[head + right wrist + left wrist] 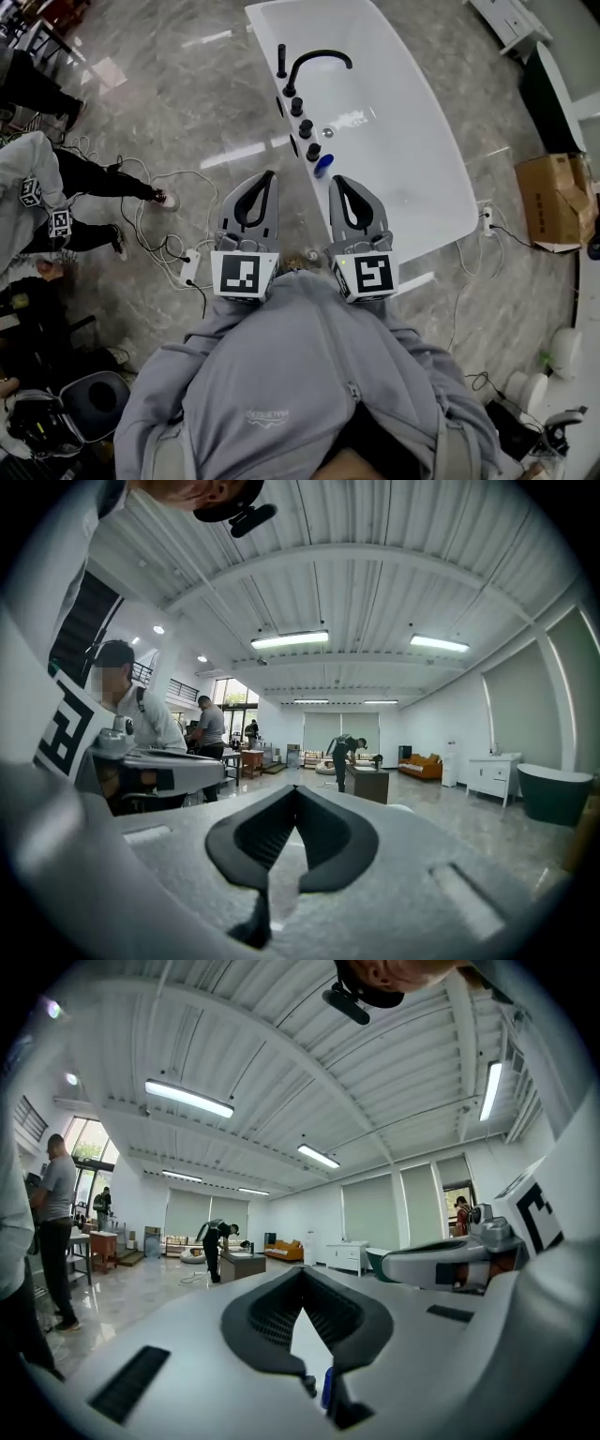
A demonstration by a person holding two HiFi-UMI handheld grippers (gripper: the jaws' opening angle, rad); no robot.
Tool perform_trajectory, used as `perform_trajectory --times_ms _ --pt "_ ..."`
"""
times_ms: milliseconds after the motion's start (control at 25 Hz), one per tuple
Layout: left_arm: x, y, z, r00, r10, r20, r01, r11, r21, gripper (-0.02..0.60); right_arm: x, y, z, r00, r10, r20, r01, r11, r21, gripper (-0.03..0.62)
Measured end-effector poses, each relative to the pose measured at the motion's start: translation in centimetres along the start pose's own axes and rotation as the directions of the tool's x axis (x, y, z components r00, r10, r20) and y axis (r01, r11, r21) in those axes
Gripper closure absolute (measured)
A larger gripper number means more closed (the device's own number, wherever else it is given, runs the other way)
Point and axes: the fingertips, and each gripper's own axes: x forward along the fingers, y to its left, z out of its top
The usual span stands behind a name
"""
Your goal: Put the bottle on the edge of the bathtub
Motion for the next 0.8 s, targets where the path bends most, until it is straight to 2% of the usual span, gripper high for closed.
perform_trajectory --times_ms 120,360,800 --pt "-1.2 -0.3 0.3 1.0 0.015 -0.006 -0.015 1.0 0.024 0.577 -0.8 0.6 0.6 1.0 0.009 0.013 -0.009 1.0 0.005 0.591" --pt "-1.6 -0.6 0.0 1.0 0.016 -0.01 -0.016 1.0 0.018 0.576 -1.1 1.3 0.2 1.0 0.025 0.007 -0.025 0.999 0.021 0.591" --pt "-1.0 -0.9 0.4 1.0 -0.005 0.006 0.005 1.0 0.018 0.575 -1.3 0.0 0.6 1.0 -0.022 0.006 0.022 1.0 0.02 0.591"
